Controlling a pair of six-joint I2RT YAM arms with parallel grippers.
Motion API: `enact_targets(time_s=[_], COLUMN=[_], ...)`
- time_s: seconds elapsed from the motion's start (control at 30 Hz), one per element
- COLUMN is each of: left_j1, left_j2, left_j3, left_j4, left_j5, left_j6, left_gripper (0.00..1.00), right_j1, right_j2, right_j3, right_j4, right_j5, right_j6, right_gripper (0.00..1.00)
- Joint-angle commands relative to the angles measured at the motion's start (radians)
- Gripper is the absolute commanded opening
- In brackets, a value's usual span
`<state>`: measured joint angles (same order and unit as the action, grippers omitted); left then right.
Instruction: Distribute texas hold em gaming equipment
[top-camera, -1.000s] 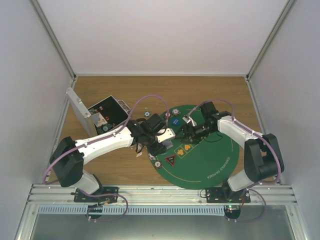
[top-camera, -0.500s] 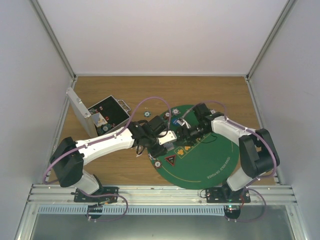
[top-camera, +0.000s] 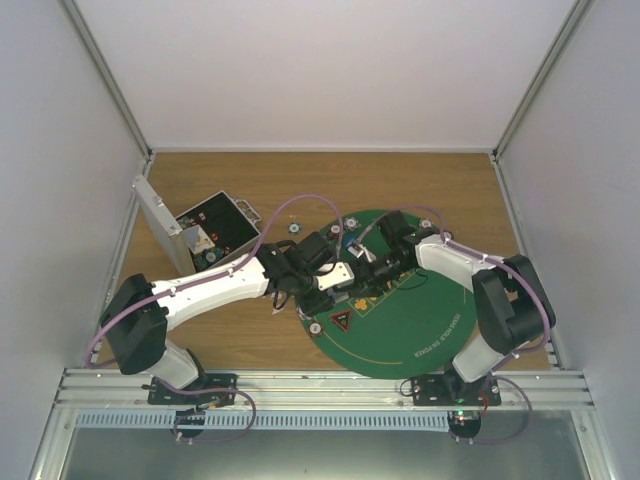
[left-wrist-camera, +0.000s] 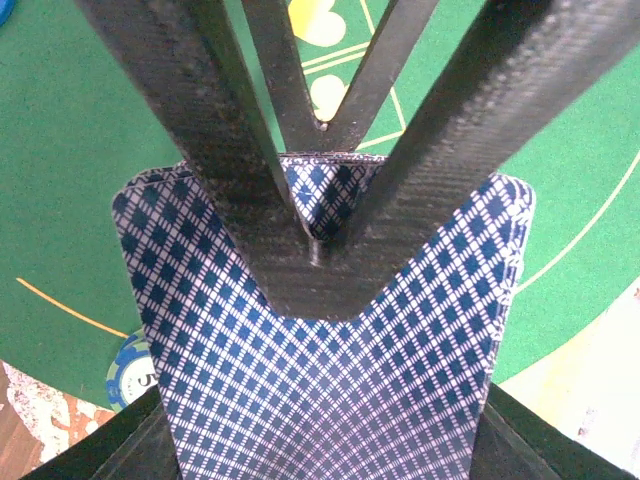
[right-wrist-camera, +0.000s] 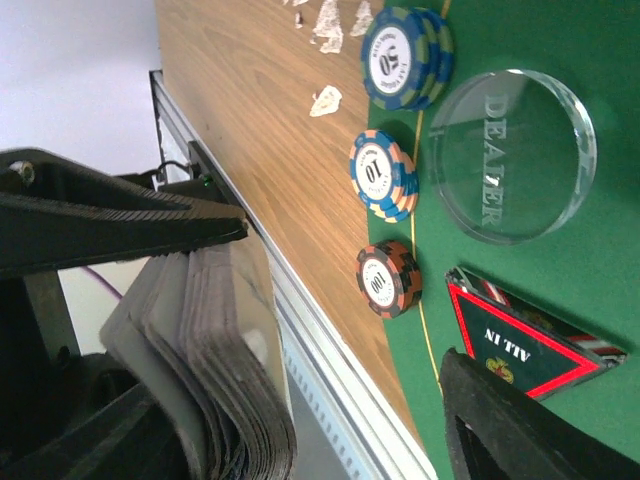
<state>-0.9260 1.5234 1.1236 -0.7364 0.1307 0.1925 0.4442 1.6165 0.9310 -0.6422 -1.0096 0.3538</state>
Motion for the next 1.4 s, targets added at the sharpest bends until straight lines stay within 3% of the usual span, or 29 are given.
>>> enact_targets(time_s=[0.0,0.87,1.37], left_j1=[-0.008,-0.008,-0.008], left_j2=[-0.008,-0.007,0.0], left_j3=[0.0,-0.005,-0.007], left_j4=[0.036,0.036,0.036], left_j5=[-0.005,-0.017,-0.013], left_j6=[0.011,0.016,0.015], left_gripper=[0.59,0.59,0.58], right_j1=[0.01,-0.036,-0.047], right_j2=[0.011,-0.019,-0.058], right_j3=[0.009,0.035,0.057], right_j4=[-0.048,-0.125,-0.141], right_j5=[0.043,0.086,0.051], right_j6=[-0.012,-0.048,-0.044], right_gripper=[0.62,0.48,0.26])
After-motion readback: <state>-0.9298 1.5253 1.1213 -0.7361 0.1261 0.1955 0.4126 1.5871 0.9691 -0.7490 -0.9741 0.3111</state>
